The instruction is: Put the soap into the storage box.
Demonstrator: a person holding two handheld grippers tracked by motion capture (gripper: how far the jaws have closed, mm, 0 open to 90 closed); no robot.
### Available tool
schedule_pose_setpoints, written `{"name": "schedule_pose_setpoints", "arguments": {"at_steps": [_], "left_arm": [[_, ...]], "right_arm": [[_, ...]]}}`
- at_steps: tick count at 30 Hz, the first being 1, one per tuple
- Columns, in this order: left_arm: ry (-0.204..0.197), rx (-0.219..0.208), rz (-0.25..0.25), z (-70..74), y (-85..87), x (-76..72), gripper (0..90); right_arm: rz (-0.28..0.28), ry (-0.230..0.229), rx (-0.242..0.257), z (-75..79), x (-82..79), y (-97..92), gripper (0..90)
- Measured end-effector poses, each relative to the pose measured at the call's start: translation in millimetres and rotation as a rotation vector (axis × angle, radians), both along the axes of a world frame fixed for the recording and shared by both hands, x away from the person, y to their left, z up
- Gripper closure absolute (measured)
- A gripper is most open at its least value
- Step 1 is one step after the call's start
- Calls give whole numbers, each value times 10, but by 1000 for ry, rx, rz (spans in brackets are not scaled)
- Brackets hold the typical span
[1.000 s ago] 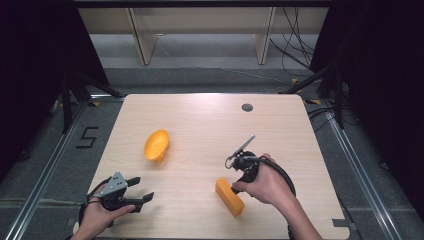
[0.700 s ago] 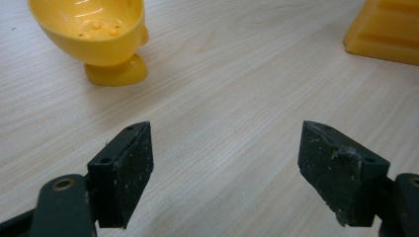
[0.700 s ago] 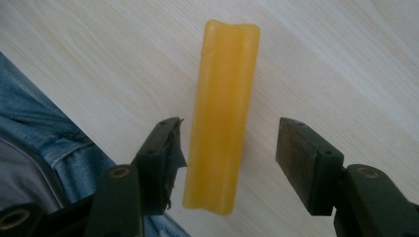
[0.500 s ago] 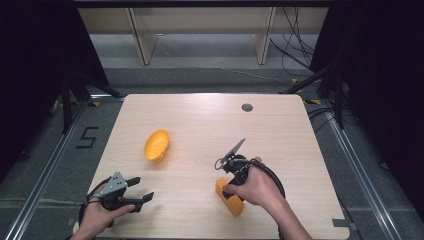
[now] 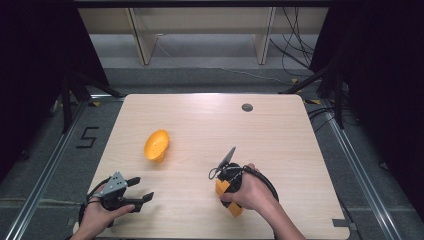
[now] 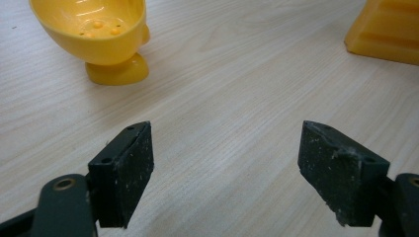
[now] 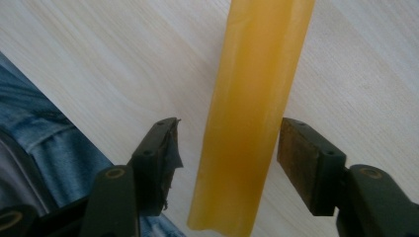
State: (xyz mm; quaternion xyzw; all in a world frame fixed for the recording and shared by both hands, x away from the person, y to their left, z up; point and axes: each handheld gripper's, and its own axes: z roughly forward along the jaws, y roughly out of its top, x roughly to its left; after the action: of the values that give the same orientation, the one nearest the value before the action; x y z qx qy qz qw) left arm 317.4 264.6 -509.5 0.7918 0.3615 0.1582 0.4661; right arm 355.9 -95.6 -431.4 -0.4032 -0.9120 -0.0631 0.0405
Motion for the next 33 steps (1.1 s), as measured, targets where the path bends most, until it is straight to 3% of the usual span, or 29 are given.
{"name": "schedule_pose_setpoints", "arguments": {"at_steps": [3,4,8,9,14,16,17,19,21,22,23,24,25,26,27,28,29,30,33], "left_arm": [[0,8,0,1,0,1,210],[2,9,-2,1,1,2,210],[1,-6,3,-3,-12,-4,209],[1,2,0,-1,-5,-2,209],[12,-10,7,-5,-16,-10,209],[18,-14,10,-7,-19,-13,211],[12,-9,5,-6,-15,-10,211],[2,0,-5,-3,-9,-4,213],[2,-10,-7,-4,-17,-7,223],[16,-17,-6,-4,-20,-14,231],[9,-15,-17,-2,-17,-9,231],[-7,-12,-34,-1,-17,-2,236],[-6,-21,-35,-4,-27,-7,242],[-14,-21,-46,-4,-30,-4,252],[-17,-22,-56,-2,-33,-4,252],[-23,-19,-61,0,-37,-8,254],[-21,-21,-57,3,-48,-19,259],[-25,-26,-72,0,-49,-10,259],[-23,-40,-88,-5,-79,-25,262]], "right_arm": [[47,-20,-8,-31,9,-23,486],[11,-4,-42,-28,-8,-13,511],[51,-10,-19,-55,2,-13,536],[93,-26,-32,-59,17,-28,541],[104,-43,-89,-37,17,-23,586],[155,-80,-127,-24,19,-32,620],[163,-70,-103,-22,23,-40,620],[165,-78,-106,-26,32,-57,620],[198,-83,-102,-26,51,-79,621],[247,-81,-96,-8,92,-117,622],[247,-81,-96,-8,92,-117,622],[291,-85,-101,3,103,-119,621],[584,-175,-106,7,84,-127,621],[613,-152,-62,25,80,-143,622],[561,-102,-32,41,80,-148,623],[604,-121,-12,47,79,-158,623],[722,-145,-4,50,91,-155,623],[722,-145,-4,50,91,-155,623],[820,-147,-24,57,105,-123,623]]}}
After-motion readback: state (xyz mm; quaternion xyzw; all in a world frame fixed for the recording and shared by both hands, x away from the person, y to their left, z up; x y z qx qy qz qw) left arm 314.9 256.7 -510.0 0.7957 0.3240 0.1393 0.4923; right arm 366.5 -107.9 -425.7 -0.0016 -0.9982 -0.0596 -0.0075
